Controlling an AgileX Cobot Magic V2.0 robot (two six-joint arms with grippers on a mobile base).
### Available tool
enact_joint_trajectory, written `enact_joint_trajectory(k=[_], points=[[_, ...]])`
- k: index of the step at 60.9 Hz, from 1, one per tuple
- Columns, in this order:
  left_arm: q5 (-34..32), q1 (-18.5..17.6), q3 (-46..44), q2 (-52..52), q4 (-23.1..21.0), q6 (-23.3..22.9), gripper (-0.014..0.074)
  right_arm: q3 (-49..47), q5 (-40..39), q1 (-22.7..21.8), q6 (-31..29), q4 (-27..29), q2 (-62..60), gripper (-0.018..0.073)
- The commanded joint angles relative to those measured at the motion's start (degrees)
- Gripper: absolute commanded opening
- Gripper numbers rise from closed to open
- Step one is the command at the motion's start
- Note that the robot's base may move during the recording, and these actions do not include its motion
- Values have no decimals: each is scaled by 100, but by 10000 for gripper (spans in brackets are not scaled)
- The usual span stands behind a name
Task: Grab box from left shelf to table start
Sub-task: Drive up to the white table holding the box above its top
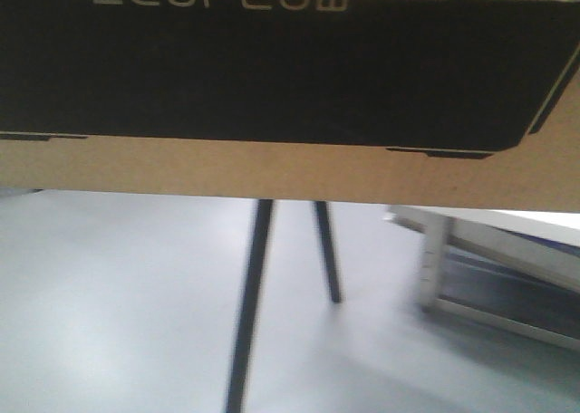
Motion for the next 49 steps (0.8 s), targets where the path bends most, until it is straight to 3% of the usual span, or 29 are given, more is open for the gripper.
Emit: enact_joint_trajectory(k=[1, 49], points=[[-1175, -34, -268, -73, -266, -221, -85, -167, -522, -52, -55, -412, 12, 18], [-1140, -34, -268, -73, -276, -221, -85, -167, -516, -52, -55, -412, 12, 18]])
